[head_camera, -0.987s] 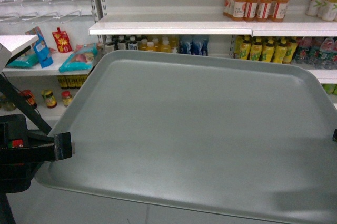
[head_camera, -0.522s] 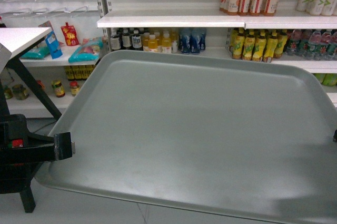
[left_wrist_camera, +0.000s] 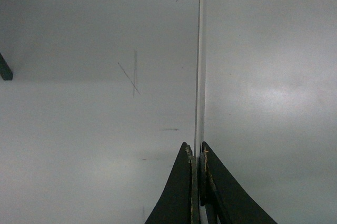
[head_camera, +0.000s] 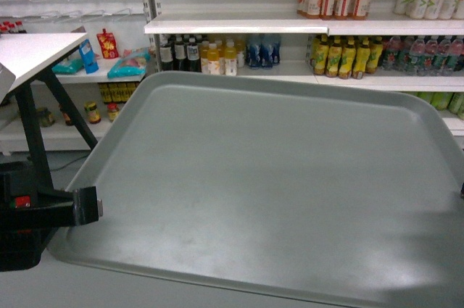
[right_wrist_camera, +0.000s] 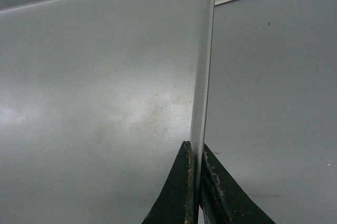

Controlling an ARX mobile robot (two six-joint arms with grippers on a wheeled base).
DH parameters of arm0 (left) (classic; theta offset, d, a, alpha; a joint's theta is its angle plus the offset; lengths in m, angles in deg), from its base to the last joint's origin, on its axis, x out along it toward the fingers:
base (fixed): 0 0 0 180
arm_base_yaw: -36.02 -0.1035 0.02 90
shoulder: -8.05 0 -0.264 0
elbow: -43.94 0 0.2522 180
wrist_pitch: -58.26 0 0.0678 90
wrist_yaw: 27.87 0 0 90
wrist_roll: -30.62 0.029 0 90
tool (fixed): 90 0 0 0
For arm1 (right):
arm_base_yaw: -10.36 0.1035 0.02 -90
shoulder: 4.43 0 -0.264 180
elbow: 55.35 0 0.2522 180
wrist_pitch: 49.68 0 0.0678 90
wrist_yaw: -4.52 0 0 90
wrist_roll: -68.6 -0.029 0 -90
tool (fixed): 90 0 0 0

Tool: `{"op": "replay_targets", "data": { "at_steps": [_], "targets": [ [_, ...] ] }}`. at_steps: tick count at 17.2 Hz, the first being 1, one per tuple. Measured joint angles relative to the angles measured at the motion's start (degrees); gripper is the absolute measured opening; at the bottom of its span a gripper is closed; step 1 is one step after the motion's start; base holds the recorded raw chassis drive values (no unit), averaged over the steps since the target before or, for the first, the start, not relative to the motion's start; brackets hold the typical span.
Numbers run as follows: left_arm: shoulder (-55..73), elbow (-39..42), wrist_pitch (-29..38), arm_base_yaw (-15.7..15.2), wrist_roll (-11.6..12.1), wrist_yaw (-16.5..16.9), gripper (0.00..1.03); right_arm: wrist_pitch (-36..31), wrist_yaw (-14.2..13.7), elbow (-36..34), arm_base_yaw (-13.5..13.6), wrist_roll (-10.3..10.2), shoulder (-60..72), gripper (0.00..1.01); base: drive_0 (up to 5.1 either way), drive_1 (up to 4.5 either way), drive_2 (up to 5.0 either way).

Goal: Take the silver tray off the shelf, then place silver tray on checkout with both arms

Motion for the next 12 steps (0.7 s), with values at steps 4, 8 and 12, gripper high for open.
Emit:
{"op": "replay_targets", "data": {
  "at_steps": [4, 8, 12],
  "targets": [
    [0.2, 0.0, 0.3, 0.0, 0.0, 0.0, 0.02, 0.0, 0.0, 0.1, 0.0, 0.0, 0.2, 0.03, -2.3, 0.50, 1.9],
    [0.2, 0.0, 0.2, 0.0, 0.0, 0.0, 0.02, -0.2, 0.0, 0.1, 0.0, 0.0, 0.1, 0.03, -4.5, 1.16, 3.9],
    [0.2, 0.0, 0.0, 0.0, 0.0, 0.0, 0.02, 0.1, 0.0, 0.1, 0.0, 0.0, 0.2, 0.03, -4.8, 0.93, 3.7]
  ]
}}
